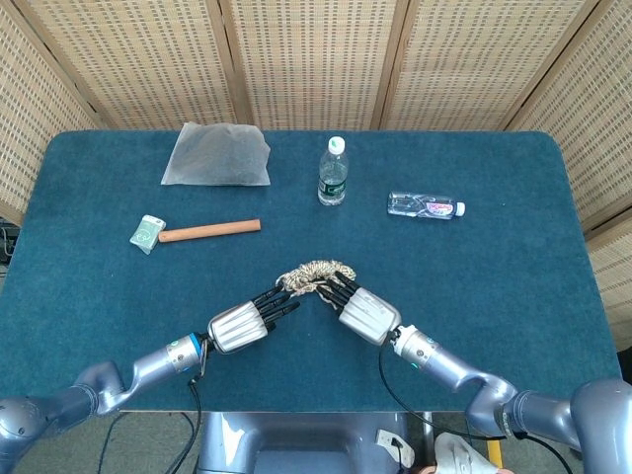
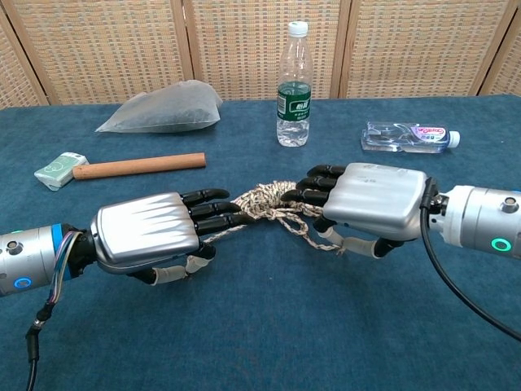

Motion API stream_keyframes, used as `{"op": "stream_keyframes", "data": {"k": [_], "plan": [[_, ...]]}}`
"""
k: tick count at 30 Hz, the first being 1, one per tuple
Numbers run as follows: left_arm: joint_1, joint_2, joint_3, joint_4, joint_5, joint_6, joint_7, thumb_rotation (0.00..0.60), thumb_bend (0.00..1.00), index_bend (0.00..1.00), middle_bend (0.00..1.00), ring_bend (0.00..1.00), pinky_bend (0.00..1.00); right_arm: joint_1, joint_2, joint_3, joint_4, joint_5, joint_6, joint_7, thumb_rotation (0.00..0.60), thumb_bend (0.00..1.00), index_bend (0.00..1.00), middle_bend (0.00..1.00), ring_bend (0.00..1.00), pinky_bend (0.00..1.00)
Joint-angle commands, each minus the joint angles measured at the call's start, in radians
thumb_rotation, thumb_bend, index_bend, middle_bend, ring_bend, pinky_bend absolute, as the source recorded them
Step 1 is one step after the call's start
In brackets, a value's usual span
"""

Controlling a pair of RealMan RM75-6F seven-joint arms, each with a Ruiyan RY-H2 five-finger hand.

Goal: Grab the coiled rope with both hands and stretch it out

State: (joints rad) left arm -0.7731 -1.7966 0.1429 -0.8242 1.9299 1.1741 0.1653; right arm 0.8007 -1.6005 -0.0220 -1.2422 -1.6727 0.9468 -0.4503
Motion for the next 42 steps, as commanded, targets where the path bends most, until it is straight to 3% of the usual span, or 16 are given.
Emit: {"op": "stream_keyframes", "data": {"k": [1, 8, 15, 23, 42], "plan": [[-0.001, -0.002, 0.002, 0.001, -0.003, -0.002, 0.002, 0.600, 0.40, 0.59, 0.00, 0.00, 0.00, -0.001, -0.001, -0.001, 0.005, -0.001, 0.002, 0.005, 0.600, 0.57, 0.60, 0.00, 0.00, 0.00], [-0.005, -0.013, 0.006, 0.008, -0.013, -0.010, 0.006, 0.600, 0.41, 0.60, 0.00, 0.00, 0.00, -0.003, -0.001, -0.005, 0.014, -0.006, 0.009, 0.019, 0.600, 0.57, 0.60, 0.00, 0.00, 0.00], [-0.003, -0.029, 0.008, 0.021, -0.026, -0.015, 0.003, 0.600, 0.41, 0.74, 0.00, 0.00, 0.00, -0.004, 0.001, -0.007, 0.016, -0.010, 0.014, 0.025, 0.600, 0.57, 0.60, 0.00, 0.00, 0.00], [0.000, -0.027, 0.009, 0.032, -0.036, 0.005, -0.003, 0.600, 0.43, 0.81, 0.00, 0.00, 0.00, -0.006, 0.006, -0.005, 0.010, -0.010, 0.016, 0.020, 0.600, 0.57, 0.60, 0.00, 0.00, 0.00], [0.042, 0.115, 0.005, 0.022, -0.070, 0.106, -0.038, 0.600, 0.46, 0.83, 0.00, 0.00, 0.00, -0.031, 0.057, -0.012, 0.003, 0.000, 0.034, 0.010, 0.600, 0.57, 0.60, 0.00, 0.00, 0.00]]}}
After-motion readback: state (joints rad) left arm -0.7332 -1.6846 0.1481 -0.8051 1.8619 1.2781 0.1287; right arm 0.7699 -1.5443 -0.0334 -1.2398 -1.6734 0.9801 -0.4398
